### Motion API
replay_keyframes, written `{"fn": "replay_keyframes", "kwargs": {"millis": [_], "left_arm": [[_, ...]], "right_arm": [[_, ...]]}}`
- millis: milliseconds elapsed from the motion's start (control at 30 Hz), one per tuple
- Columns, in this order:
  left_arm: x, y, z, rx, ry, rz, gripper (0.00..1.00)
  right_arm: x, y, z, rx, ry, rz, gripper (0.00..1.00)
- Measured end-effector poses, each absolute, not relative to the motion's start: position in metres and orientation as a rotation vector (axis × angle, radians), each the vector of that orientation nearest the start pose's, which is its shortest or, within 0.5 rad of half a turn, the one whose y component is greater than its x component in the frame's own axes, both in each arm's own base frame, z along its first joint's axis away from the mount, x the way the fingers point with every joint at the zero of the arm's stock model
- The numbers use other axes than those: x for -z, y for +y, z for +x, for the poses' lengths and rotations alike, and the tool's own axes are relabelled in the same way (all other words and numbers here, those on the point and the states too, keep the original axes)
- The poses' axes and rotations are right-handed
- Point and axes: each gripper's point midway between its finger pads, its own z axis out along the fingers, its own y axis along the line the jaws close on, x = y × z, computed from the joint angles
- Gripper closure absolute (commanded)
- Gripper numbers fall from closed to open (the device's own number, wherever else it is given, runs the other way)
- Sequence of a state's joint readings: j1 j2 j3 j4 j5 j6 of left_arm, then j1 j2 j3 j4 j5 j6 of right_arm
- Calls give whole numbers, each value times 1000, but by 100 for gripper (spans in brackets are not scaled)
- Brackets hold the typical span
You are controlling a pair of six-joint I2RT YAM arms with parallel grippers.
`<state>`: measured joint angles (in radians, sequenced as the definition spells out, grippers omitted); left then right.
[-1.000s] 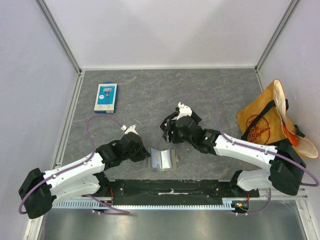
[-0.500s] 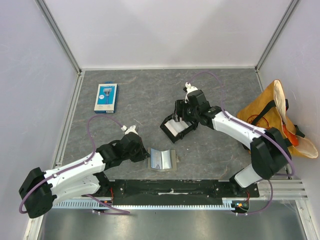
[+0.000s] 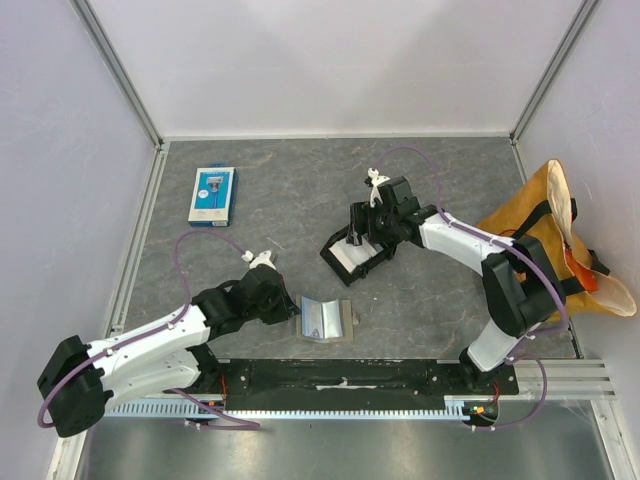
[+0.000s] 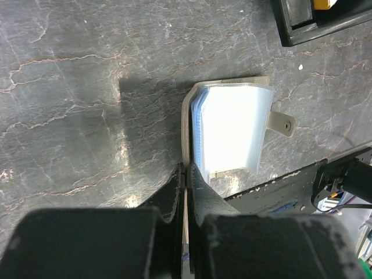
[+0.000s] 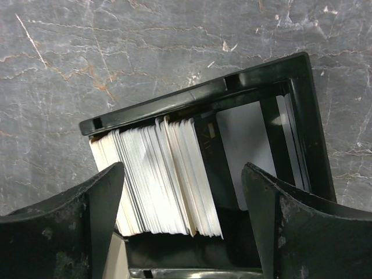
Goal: Put the credit cards into the card holder
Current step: Pick up the credit card from the storage box.
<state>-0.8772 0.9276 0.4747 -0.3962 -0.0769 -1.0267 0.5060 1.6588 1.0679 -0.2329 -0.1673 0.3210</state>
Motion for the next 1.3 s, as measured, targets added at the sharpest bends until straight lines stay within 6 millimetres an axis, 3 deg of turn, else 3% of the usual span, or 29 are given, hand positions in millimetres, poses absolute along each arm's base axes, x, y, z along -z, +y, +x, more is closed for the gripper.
{"fn": "replay_keyframes", "kwargs": {"millis": [167, 367, 700, 833, 1300], "left_arm": [[-68, -213, 148, 732, 2557, -229, 98], [-68, -213, 148, 732, 2556, -229, 98], [-68, -213, 148, 731, 2557, -229, 98], [-68, -213, 148, 731, 2557, -229, 98], [-66, -213, 148, 721, 2565, -229, 98]], "right_arm": [[-70, 237, 344, -602, 2480, -325, 9], [-70, 245, 338, -675, 2483, -364, 13], [-75, 246, 335, -776, 2484, -370, 32], [-76, 246, 335, -794, 2484, -367, 33], [-77, 241, 338, -816, 2483, -346, 73]]}}
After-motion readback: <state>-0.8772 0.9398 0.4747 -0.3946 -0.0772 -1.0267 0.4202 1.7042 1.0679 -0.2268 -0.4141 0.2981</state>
